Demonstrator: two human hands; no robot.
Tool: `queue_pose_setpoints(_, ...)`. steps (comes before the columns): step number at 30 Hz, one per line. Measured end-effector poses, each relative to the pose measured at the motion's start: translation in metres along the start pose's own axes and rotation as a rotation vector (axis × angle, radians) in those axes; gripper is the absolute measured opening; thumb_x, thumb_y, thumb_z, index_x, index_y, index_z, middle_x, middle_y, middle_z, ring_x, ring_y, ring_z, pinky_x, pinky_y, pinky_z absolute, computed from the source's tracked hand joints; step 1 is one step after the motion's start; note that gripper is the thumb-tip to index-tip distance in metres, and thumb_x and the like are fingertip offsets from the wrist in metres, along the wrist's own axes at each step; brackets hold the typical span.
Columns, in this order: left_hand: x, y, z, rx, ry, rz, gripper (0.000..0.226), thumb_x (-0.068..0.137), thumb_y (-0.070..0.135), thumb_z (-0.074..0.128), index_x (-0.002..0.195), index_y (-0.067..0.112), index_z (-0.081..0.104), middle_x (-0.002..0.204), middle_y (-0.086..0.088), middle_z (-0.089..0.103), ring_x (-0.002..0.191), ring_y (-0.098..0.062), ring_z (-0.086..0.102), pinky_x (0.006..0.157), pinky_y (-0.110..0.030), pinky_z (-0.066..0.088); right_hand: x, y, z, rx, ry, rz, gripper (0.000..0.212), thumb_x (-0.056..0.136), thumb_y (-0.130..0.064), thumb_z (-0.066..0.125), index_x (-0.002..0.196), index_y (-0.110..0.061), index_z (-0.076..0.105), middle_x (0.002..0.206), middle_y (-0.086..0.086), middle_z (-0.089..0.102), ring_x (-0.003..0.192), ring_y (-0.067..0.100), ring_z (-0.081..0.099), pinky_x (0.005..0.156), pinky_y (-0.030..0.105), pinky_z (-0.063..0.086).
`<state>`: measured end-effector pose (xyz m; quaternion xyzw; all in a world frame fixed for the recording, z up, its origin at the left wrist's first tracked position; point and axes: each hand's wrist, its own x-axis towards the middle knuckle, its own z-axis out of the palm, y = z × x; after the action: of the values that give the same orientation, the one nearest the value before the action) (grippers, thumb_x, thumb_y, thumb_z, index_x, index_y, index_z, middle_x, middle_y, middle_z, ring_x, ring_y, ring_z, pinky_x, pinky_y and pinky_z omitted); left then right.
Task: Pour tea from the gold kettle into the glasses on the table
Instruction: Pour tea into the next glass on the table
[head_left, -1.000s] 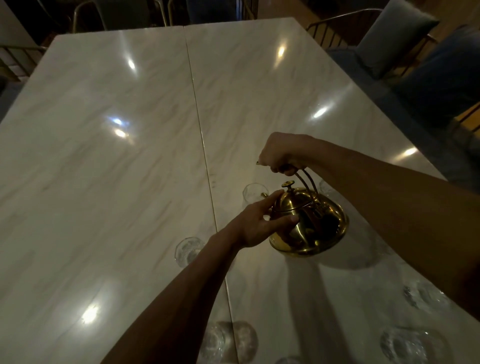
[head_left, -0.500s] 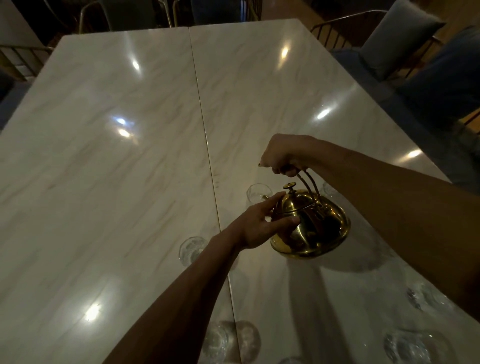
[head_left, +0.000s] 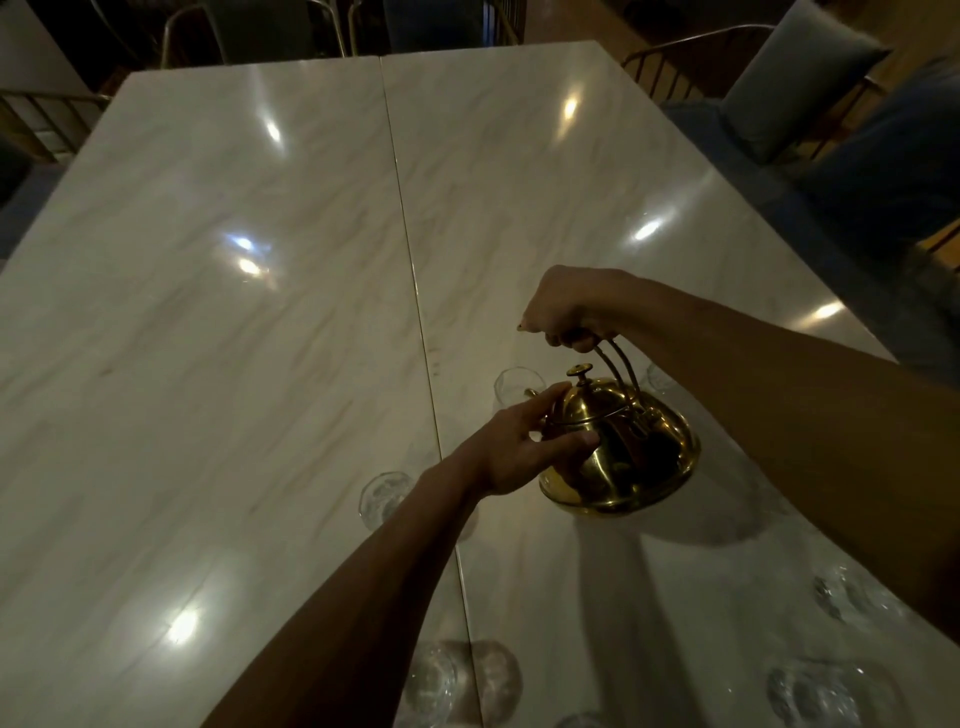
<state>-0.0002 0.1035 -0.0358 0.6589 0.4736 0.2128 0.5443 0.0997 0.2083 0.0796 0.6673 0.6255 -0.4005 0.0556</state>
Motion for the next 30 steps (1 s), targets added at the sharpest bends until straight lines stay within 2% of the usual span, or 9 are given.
queue_pose_setpoints(6,-0.001,0.001,0.001,0.000,-0.001,-0.001,0.066,0.095,0.046,0.061,0.153,0.037,0.032,0.146,-0.001,0.053,0.127,-0.014,0.049,0.092,-0.027,0.040,-0.005,0.000,-0.001,0.005,0.014,-0.012,0.013,0.099,-0.010,0.048,0.094,0.000,0.055,0.072,0.011,0.051,0.048,0.012,0.036,0.037,0.020,0.030)
queue_pose_setpoints(9,-0.002,0.003,0.002,0.002,-0.001,0.001,0.068,0.091,0.051,0.061,0.152,0.038,0.033,0.145,0.001,0.054,0.126,-0.011,0.049,0.093,-0.027,0.041,-0.007,0.001,-0.001,0.015,0.021,-0.004,0.016,0.099,-0.010,0.049,0.105,0.001,0.059,0.072,0.010,0.051,0.047,0.012,0.036,0.033,0.018,0.030)
queue_pose_setpoints(13,-0.002,0.005,0.002,0.010,-0.006,-0.011,0.067,0.096,0.042,0.062,0.155,0.035,0.030,0.149,-0.001,0.050,0.128,-0.012,0.046,0.093,-0.024,0.037,-0.011,0.004,-0.002,0.033,0.037,-0.022,0.026,0.096,-0.003,0.048,0.120,-0.001,0.060,0.070,0.010,0.049,0.048,0.012,0.037,0.031,0.017,0.030)
queue_pose_setpoints(18,-0.002,0.005,0.005,0.069,-0.002,-0.019,0.083,0.087,0.057,0.065,0.157,0.035,0.027,0.149,-0.002,0.051,0.136,-0.021,0.047,0.100,-0.032,0.039,-0.022,0.016,-0.003,0.108,0.064,-0.063,0.015,0.096,0.000,0.048,0.103,-0.001,0.062,0.067,0.009,0.047,0.047,0.013,0.036,0.031,0.017,0.029)
queue_pose_setpoints(20,-0.002,0.004,0.007,0.122,0.004,-0.014,0.091,0.078,0.069,0.063,0.156,0.038,0.028,0.145,-0.001,0.055,0.132,-0.021,0.052,0.105,-0.041,0.046,-0.029,0.027,-0.002,0.134,0.092,-0.111,0.020,0.098,-0.003,0.048,0.110,-0.007,0.064,0.068,0.009,0.050,0.047,0.012,0.038,0.034,0.020,0.032)
queue_pose_setpoints(22,-0.003,0.006,0.009,0.202,0.011,-0.010,0.096,0.073,0.076,0.061,0.156,0.039,0.027,0.141,-0.001,0.059,0.128,-0.022,0.057,0.106,-0.047,0.048,-0.036,0.039,-0.001,0.188,0.124,-0.164,0.029,0.099,-0.008,0.048,0.124,-0.004,0.062,0.071,0.009,0.053,0.046,0.012,0.040,0.036,0.020,0.034)
queue_pose_setpoints(25,-0.002,0.011,0.013,0.269,0.020,0.016,0.097,0.074,0.072,0.063,0.156,0.036,0.027,0.140,-0.003,0.060,0.126,-0.024,0.059,0.105,-0.044,0.049,-0.046,0.058,-0.001,0.352,0.160,-0.193,0.039,0.099,-0.017,0.051,0.138,-0.013,0.054,0.076,0.011,0.055,0.043,0.010,0.038,0.034,0.018,0.032)
queue_pose_setpoints(27,-0.001,0.016,0.016,0.265,0.002,0.037,0.095,0.076,0.065,0.067,0.157,0.033,0.028,0.141,-0.003,0.059,0.127,-0.023,0.058,0.105,-0.041,0.048,-0.052,0.069,-0.003,0.419,0.190,-0.190,0.040,0.099,-0.019,0.052,0.139,-0.017,0.053,0.073,0.010,0.055,0.039,0.007,0.036,0.034,0.018,0.030)
queue_pose_setpoints(30,0.005,0.029,0.022,0.267,-0.037,0.074,0.099,0.071,0.069,0.066,0.156,0.032,0.030,0.140,0.000,0.060,0.125,-0.018,0.059,0.103,-0.040,0.049,-0.064,0.082,-0.011,0.495,0.223,-0.161,0.042,0.100,-0.015,0.049,0.142,-0.016,0.050,0.066,0.007,0.050,0.035,0.006,0.033,0.034,0.018,0.026)
